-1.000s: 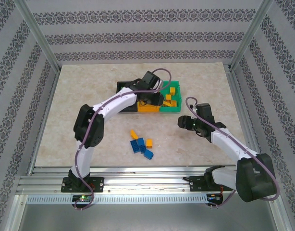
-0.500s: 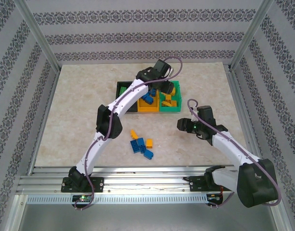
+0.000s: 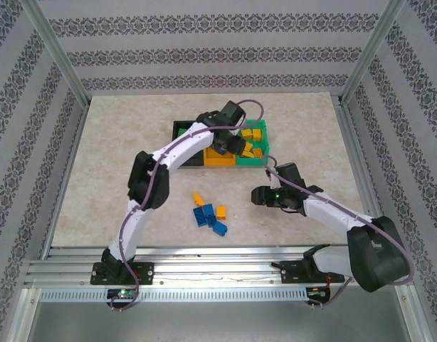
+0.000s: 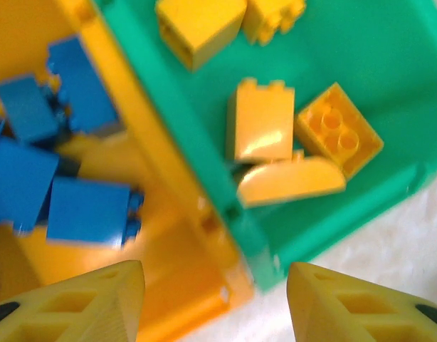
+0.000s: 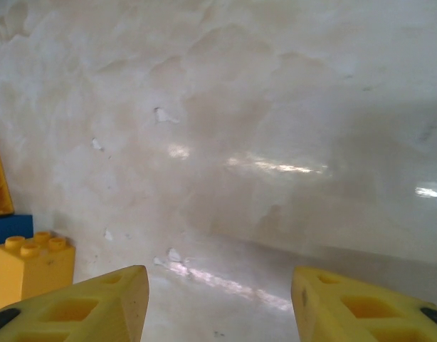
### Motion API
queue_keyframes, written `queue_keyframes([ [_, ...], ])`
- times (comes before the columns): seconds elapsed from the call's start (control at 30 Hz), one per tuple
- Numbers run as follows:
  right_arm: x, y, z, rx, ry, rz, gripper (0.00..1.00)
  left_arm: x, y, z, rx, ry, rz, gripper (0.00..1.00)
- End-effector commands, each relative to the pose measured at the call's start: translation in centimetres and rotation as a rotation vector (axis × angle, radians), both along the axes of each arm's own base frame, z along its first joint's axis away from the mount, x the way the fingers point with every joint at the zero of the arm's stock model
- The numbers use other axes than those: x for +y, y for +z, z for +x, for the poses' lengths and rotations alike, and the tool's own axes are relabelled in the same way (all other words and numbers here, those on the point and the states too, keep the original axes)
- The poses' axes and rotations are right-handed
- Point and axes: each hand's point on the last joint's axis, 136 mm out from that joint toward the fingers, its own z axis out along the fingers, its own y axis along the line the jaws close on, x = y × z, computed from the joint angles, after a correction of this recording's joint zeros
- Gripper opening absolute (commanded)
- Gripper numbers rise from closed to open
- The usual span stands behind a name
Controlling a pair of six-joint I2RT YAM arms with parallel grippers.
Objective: Sort the legos into containers by color
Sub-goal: Pick up the lego from the bottom-center of the table.
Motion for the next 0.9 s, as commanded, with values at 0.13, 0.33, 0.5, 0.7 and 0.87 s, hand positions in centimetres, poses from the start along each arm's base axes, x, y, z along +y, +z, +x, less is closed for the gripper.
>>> queue_keyframes([
  [0.13,4.8,0.9,-1.1,-0.022,0.165,-0.011,0.56,4.2,3.7,-2.6,-0.162,0.150,-0.200,0.54],
  [0.33,7.8,1.1,-2.9,-0.079,0.299,-0.065,0.56,9.3,1.6,-5.7,-0.124,0.270,-0.236,0.54],
  [0.5,9.4,1.1,-3.0,-0.091,0.331,-0.077,0.56,11.6,0.3,-7.3,-0.108,0.326,-0.247,0.54],
  [0.7,12.1,1.9,-2.6,-0.144,0.361,-0.107,0.56,11.9,-1.8,-8.3,-0.038,0.332,-0.232,0.54],
  [0.87,13.2,0.8,-2.4,-0.132,0.342,-0.170,0.56,11.5,-2.1,-8.4,-0.030,0.333,-0.262,0.54],
])
